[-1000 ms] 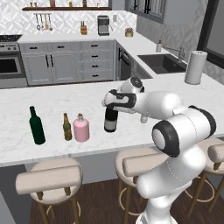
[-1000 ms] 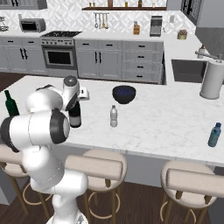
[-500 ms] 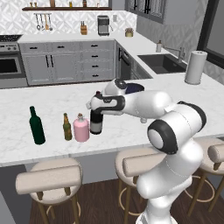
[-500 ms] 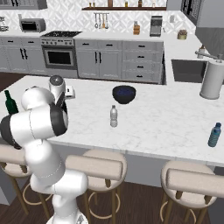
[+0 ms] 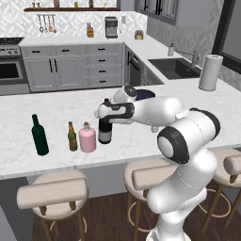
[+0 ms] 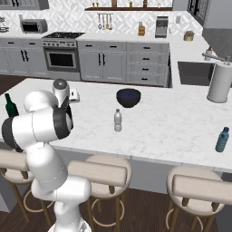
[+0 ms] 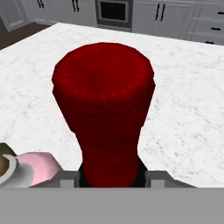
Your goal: Move the plastic bottles in the middle to the plastics group, and the glass bottles in the middle to the glass group.
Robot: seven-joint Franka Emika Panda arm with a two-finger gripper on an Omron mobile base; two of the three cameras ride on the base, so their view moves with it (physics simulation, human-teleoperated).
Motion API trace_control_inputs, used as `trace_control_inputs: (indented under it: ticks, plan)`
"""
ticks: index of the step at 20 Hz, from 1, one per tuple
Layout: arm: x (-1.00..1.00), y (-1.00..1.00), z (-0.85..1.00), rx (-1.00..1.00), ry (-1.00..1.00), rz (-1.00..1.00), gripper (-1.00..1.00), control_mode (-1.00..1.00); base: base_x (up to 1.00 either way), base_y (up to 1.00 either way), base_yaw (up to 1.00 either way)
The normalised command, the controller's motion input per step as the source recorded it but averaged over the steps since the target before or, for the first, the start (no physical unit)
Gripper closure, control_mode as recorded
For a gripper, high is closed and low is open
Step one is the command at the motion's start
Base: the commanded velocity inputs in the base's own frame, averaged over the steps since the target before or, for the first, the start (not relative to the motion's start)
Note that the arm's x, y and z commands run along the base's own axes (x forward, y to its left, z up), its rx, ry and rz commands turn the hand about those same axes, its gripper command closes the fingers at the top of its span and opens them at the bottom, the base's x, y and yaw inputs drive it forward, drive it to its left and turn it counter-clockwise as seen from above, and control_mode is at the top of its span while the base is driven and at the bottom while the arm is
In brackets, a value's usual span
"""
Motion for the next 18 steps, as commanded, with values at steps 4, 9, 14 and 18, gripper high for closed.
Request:
trace_control_inputs:
  ticks: [4, 9, 14, 18]
  plan:
    - [0.00, 0.01, -0.09, 0.00, 0.02, 0.00, 1.00, -1.00, 0.00, 0.00, 0.00]
    - [0.00, 0.00, -0.38, 0.00, 0.00, 0.00, 1.00, -1.00, 0.00, 0.00, 0.00]
    - [0.00, 0.00, 0.03, 0.00, 0.00, 0.00, 1.00, -1.00, 0.00, 0.00, 0.00]
    - [0.00, 0.00, 0.11, -0.02, 0.00, 0.00, -1.00, -1.00, 0.00, 0.00, 0.00]
